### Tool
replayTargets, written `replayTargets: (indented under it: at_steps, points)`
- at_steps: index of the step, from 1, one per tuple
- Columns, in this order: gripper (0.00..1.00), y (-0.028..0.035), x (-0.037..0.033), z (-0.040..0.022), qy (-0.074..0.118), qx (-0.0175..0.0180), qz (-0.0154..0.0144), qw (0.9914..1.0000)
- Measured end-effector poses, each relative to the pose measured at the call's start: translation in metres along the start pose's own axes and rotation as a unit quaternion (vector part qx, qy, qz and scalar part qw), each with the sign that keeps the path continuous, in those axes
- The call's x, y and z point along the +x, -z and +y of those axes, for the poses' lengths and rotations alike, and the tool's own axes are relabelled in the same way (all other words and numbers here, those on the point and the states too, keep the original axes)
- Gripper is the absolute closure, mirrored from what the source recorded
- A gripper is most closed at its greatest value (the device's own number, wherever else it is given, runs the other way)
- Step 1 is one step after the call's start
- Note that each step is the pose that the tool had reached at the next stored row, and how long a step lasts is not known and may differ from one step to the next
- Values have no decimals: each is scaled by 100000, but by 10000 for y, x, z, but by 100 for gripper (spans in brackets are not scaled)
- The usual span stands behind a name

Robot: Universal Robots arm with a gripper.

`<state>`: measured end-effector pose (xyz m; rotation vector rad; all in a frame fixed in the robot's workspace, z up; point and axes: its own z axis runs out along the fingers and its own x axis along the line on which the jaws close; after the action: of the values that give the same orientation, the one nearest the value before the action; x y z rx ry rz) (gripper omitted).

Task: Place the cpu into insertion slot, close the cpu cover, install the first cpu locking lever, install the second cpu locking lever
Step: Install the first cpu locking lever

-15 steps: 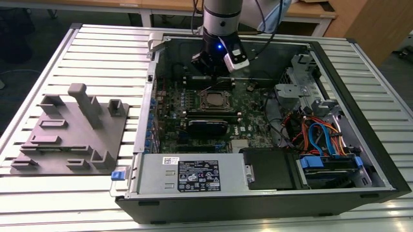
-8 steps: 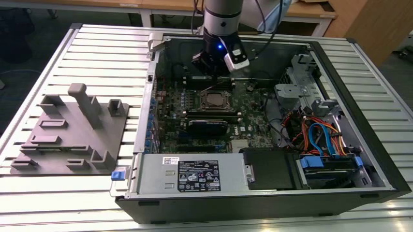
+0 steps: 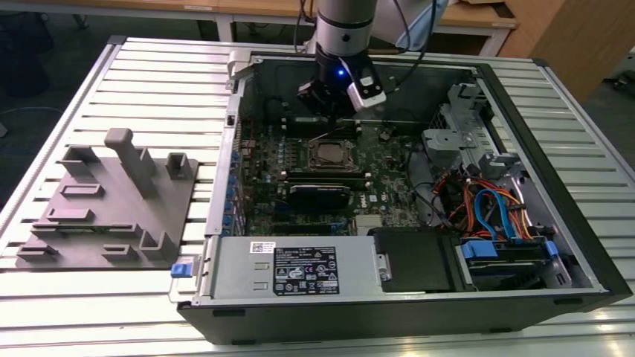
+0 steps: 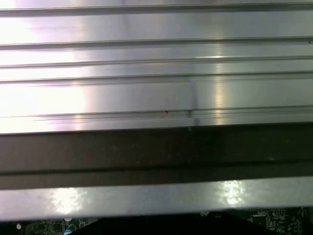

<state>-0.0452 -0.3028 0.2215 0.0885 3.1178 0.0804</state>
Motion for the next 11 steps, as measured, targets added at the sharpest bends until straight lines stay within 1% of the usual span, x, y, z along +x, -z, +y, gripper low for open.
replayTargets:
  at_steps: [11]
  points:
    - [90,-36,-53,3,-1,0,13,100000]
